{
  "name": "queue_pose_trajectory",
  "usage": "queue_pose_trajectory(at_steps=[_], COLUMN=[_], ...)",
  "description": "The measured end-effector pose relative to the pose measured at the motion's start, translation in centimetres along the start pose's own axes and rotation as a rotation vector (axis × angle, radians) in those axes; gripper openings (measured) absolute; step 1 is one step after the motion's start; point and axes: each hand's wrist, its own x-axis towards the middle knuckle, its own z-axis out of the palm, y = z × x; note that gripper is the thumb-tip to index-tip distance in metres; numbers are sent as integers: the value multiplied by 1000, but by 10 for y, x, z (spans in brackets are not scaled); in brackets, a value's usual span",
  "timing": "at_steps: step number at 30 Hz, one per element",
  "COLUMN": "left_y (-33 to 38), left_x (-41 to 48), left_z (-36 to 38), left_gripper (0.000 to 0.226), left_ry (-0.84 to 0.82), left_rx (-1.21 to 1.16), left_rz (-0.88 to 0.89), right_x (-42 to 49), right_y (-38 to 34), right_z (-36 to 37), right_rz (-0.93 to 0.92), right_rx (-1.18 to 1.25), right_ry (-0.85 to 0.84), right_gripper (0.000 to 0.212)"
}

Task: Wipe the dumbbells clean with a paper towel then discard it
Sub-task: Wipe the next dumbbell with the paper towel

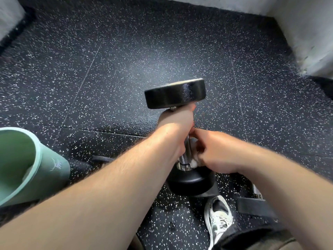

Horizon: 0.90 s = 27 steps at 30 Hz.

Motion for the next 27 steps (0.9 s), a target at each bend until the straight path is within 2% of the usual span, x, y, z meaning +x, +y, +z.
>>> queue_pose_trajectory(at_steps=[4, 8, 15, 17, 19, 20, 23, 27], left_y=[2, 3, -5, -8, -10, -10, -13, -24], left_x=[-1, -3, 1, 2, 5, 6, 7, 16], left_z=[1, 2, 3, 4, 5, 5, 4, -1], left_gripper=[28, 29, 30, 31, 32, 32, 31, 29], left_ry=[-1, 10, 12, 0, -6, -8, -15, 1], left_rx=[-9, -39, -8, -3, 3, 9, 27, 52], left_rz=[5, 2, -2, -13, -13, -9, -16, -63], right_x=[0, 2, 7, 8, 7, 6, 3, 5], right_y=[2, 1, -7, -9, -7, -5, 3, 9], right_z=[0, 6, 36, 38, 31, 25, 12, 10], right_rz=[-27, -36, 95, 127, 98, 69, 13, 15], right_rx=[7, 4, -127, -143, -161, -163, -149, -228], right_ry=[-9, 13, 223, 206, 119, 64, -66, -118], right_gripper=[57, 55, 82, 82, 80, 74, 33, 13])
